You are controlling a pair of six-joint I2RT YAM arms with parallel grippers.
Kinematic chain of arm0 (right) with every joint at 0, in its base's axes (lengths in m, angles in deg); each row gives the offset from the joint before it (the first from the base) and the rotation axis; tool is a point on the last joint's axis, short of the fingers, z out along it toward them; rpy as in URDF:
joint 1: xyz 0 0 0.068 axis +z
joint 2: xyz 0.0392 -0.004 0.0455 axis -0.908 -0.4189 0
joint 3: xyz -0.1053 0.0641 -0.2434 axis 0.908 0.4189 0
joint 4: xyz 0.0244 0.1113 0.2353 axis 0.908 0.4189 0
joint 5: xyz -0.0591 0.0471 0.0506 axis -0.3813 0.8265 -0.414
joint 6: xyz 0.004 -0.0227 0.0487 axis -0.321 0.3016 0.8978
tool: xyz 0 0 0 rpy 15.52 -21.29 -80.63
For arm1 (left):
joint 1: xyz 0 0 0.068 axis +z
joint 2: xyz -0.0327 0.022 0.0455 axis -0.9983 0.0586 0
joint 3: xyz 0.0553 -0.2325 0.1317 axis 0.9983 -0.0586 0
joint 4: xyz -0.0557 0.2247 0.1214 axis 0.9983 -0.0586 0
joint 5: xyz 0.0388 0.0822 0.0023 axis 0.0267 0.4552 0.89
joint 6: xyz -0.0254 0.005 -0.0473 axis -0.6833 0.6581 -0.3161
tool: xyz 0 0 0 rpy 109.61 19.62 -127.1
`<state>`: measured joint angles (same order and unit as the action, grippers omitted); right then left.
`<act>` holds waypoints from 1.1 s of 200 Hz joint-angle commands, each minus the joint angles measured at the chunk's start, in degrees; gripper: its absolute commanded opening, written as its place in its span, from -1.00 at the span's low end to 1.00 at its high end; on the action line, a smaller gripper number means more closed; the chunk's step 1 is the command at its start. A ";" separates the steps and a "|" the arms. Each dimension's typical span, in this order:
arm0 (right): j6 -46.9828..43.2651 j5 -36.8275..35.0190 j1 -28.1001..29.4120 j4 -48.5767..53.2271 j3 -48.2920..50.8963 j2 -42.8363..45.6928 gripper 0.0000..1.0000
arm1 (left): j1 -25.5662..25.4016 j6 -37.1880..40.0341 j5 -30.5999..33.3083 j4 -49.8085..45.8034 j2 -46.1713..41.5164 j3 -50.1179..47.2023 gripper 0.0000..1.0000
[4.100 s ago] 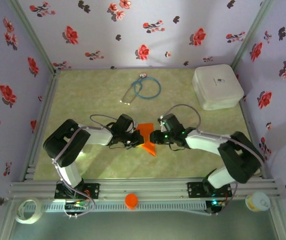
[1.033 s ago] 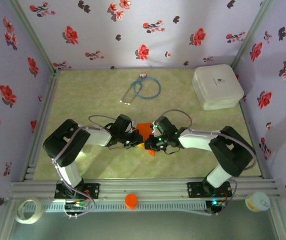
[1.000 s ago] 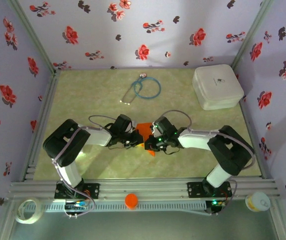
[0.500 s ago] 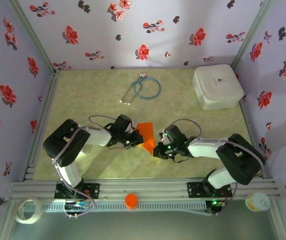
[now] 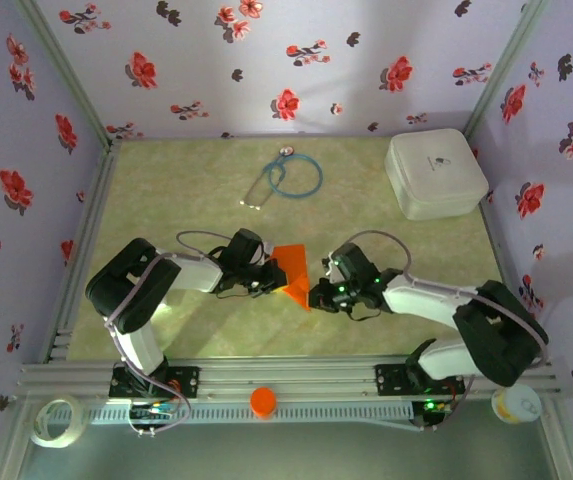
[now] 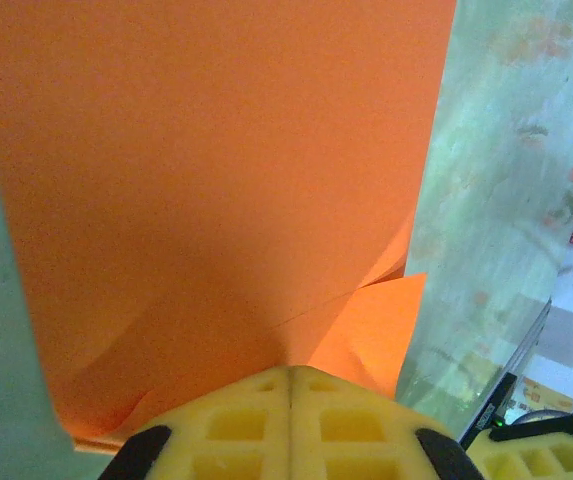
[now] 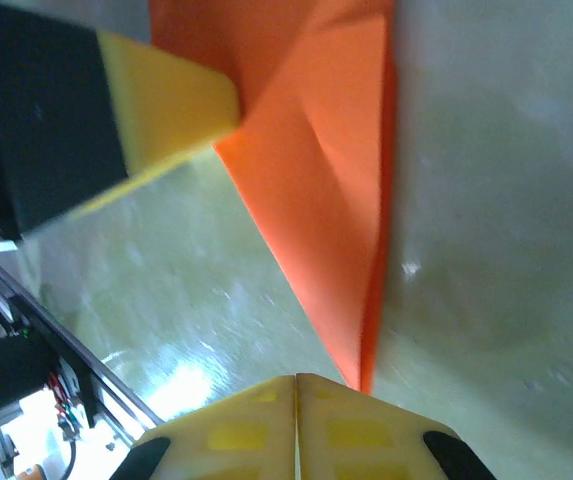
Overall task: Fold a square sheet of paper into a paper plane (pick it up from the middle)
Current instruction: Third fold the triangle at the center of the table.
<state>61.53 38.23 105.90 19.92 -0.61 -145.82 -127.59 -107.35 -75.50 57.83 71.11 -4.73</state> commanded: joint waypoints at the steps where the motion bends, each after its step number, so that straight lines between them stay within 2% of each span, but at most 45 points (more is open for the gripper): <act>1: -1.03 1.11 -0.76 -0.91 -4.02 -3.81 -0.78 | 0.68 0.01 2.41 -2.81 0.54 -1.71 -1.00; 37: -0.69 2.60 -1.11 -2.95 -6.73 -8.81 -0.75 | 0.68 0.00 2.40 -2.67 0.22 -1.94 -1.00; 92: 0.01 3.13 -1.20 -4.77 -5.71 -11.71 -0.73 | 0.70 0.07 2.32 -2.76 0.39 -1.43 -1.00; 220: 1.38 -0.03 -1.20 -5.27 0.62 -11.64 -0.84 | 0.69 0.41 1.81 -3.62 -0.48 0.04 -1.00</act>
<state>61.75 40.42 104.96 11.40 -1.97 -157.34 -127.59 -107.33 -75.50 57.96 71.05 -4.84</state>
